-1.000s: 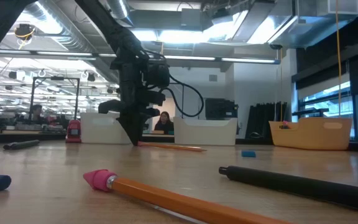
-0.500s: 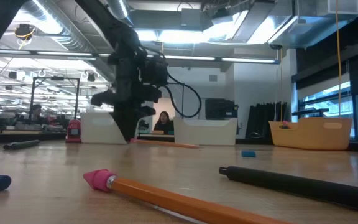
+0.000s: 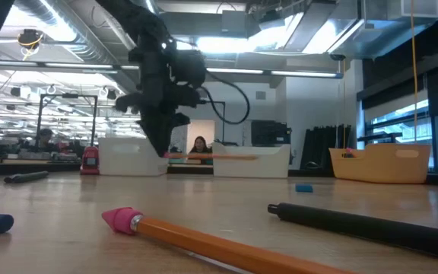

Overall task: Sort crayons/erasers/pens/pencils in bins
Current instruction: Put the yellow pencil into the yellow bin

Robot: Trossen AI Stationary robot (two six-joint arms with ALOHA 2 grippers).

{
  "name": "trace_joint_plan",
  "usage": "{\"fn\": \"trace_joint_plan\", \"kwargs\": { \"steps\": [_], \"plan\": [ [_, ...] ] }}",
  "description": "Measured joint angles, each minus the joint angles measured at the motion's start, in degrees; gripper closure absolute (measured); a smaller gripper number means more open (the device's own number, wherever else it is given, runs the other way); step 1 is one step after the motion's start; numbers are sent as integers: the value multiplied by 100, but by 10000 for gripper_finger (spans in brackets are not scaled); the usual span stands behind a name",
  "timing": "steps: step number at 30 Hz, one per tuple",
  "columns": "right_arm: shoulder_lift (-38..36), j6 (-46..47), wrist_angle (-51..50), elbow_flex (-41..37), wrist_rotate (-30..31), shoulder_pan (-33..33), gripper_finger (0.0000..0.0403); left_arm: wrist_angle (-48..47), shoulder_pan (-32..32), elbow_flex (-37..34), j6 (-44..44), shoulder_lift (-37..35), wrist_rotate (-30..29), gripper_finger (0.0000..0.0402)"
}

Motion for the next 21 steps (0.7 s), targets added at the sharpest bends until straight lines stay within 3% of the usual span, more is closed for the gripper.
{"fn": "trace_joint_plan", "kwargs": {
  "steps": [5, 15, 21],
  "plan": [
    [-2, -279, 0, 0, -110, 0, 246, -30, 2, 396, -505, -231, -77, 401],
    [11, -968, -58, -33, -92, -89, 246, -102, -141, 1627, -970, -295, -818, 401],
    [15, -1199, -125, -324, 356, -392, 246, -142, -211, 2312, -1130, -295, -949, 401]
  ]
}}
